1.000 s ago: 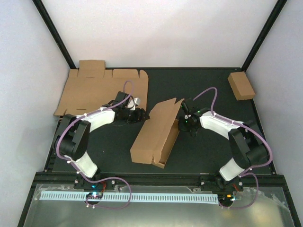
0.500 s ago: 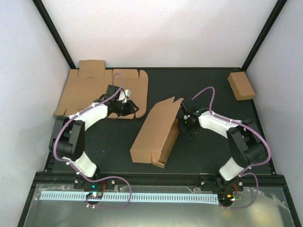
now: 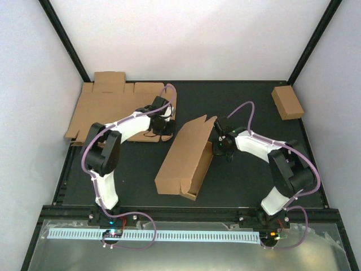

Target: Fold the paper box

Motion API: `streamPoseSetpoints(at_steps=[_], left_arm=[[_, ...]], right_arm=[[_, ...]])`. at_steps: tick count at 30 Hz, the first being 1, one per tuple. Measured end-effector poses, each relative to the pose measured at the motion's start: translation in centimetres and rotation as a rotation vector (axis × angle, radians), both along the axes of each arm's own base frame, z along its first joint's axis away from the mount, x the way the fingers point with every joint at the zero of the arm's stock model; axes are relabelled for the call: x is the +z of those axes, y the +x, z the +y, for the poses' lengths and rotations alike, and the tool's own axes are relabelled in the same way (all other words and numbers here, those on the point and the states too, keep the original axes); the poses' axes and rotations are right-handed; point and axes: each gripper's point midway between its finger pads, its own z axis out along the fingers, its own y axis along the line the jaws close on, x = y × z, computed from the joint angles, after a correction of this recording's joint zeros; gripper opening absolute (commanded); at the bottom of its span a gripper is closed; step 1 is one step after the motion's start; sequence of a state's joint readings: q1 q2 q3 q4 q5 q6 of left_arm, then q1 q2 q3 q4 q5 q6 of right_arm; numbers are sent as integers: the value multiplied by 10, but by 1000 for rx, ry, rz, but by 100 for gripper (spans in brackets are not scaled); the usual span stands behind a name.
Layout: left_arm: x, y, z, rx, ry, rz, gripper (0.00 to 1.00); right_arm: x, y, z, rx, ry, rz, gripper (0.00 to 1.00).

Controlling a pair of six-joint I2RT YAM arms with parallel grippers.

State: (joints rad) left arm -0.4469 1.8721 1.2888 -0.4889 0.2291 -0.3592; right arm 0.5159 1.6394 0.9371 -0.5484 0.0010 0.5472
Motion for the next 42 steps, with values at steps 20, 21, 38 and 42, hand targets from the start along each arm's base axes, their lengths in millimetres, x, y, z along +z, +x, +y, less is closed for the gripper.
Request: streamPoseSetpoints(at_steps=[20, 21, 38, 42], left_arm=[[-29, -2, -21, -100, 109, 69, 2], [-29, -2, -20, -100, 110, 70, 1], [12, -8, -18, -109, 130, -5, 55], [66, -15, -8, -89, 116, -120, 68]], right_arm=[[-2, 22, 15, 16, -32, 35, 2], [-3, 23, 14, 15, -41, 38, 2], [19, 6, -2, 52, -90, -42, 4], [37, 4, -2, 88, -69, -96, 9]])
